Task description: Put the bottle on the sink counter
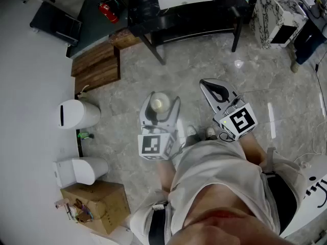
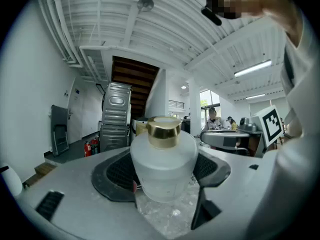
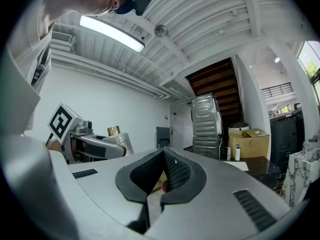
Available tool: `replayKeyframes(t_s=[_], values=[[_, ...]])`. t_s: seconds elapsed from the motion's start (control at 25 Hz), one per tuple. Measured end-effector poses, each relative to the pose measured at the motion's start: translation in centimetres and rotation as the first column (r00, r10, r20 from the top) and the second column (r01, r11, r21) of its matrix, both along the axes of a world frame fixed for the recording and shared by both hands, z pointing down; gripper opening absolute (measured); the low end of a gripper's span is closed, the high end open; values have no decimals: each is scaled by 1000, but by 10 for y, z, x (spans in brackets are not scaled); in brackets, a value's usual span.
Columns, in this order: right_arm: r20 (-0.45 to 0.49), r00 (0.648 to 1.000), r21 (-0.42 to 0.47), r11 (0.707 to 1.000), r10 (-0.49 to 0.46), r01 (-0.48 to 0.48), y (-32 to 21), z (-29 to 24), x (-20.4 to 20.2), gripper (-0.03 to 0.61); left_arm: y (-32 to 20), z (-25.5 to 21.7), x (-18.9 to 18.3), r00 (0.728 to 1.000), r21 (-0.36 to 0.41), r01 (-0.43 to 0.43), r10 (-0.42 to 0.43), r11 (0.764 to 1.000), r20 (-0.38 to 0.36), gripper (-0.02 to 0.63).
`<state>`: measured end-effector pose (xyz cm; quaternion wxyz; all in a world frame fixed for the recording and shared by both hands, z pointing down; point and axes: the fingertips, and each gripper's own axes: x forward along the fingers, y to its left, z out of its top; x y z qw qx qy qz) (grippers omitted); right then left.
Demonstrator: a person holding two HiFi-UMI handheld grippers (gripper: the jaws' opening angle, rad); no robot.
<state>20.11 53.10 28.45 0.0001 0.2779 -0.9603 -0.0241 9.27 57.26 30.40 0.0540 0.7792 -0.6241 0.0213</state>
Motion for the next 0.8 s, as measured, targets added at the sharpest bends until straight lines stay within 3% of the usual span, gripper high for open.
replayKeyframes(t_s=[0.16, 0.44, 0.8], values=[[-28, 1000, 7, 1000, -6, 7, -2, 6, 7, -3, -3, -1, 13, 1000, 0, 5, -5, 1000, -1, 328], [9, 1000, 11, 1000, -25, 25, -1, 6, 14, -2, -4, -2, 24, 1000, -2, 10, -10, 1000, 16, 328], [-17, 999, 19, 999, -38, 38, -19, 3, -12, -3, -23, -8, 5, 1000, 16, 13, -13, 1000, 25, 328]])
